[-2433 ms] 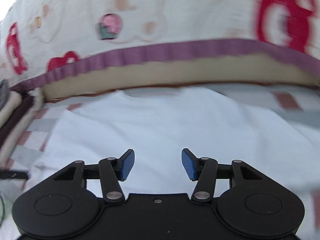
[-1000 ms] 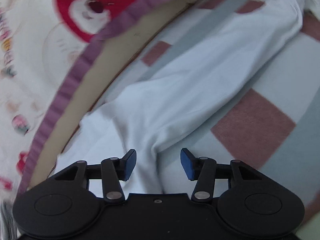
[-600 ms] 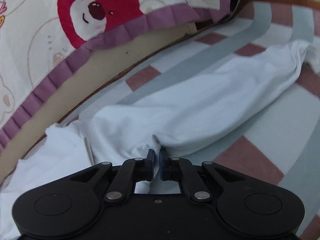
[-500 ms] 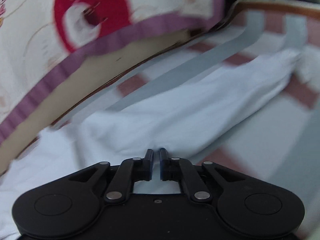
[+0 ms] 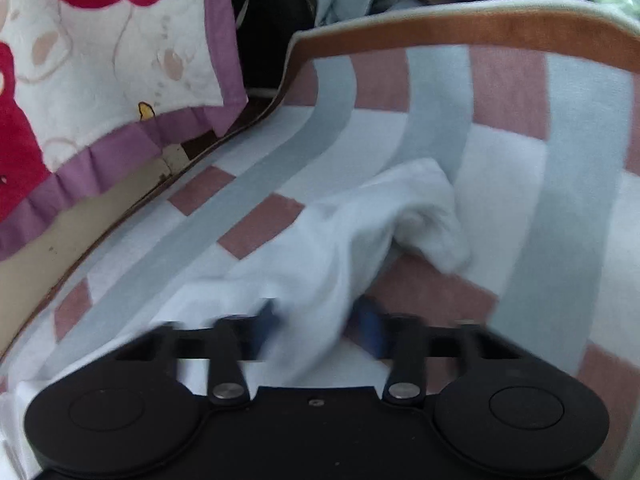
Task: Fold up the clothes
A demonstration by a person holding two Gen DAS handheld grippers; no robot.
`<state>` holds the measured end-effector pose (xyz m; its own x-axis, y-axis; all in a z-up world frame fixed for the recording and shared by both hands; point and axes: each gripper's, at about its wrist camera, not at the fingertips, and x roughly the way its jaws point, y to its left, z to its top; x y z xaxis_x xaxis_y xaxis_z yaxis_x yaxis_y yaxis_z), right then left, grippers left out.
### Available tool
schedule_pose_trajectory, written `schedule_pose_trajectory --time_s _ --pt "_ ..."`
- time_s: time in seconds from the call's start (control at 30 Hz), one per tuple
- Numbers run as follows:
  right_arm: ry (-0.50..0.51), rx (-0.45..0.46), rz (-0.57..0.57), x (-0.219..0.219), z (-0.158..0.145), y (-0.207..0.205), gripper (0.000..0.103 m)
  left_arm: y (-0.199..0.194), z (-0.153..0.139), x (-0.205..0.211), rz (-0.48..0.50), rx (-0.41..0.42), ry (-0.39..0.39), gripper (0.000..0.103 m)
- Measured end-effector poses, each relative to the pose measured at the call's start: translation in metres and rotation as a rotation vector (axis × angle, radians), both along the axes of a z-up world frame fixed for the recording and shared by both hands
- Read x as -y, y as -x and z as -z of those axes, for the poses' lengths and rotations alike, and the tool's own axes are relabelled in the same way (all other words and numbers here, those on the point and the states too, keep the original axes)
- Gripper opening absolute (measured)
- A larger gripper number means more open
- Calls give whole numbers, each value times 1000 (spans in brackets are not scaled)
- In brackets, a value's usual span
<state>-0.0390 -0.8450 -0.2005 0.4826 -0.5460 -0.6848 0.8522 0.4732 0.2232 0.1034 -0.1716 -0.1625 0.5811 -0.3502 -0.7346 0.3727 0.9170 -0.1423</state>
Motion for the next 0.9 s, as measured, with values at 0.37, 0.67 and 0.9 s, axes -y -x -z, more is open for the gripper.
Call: schedule_pose_trajectory --time_s 0.37,0.67,0.9 --pt "116 -84 2 6 -27 -12 4 4 4 -16 -30 -9 -18 43" --pt "252 189 -274 -87 -122 -51 5 6 -4 -10 -27 36 17 43" --pt "188 342 -944 -318 -118 -82 7 13 -7 -12 -62 59 35 46"
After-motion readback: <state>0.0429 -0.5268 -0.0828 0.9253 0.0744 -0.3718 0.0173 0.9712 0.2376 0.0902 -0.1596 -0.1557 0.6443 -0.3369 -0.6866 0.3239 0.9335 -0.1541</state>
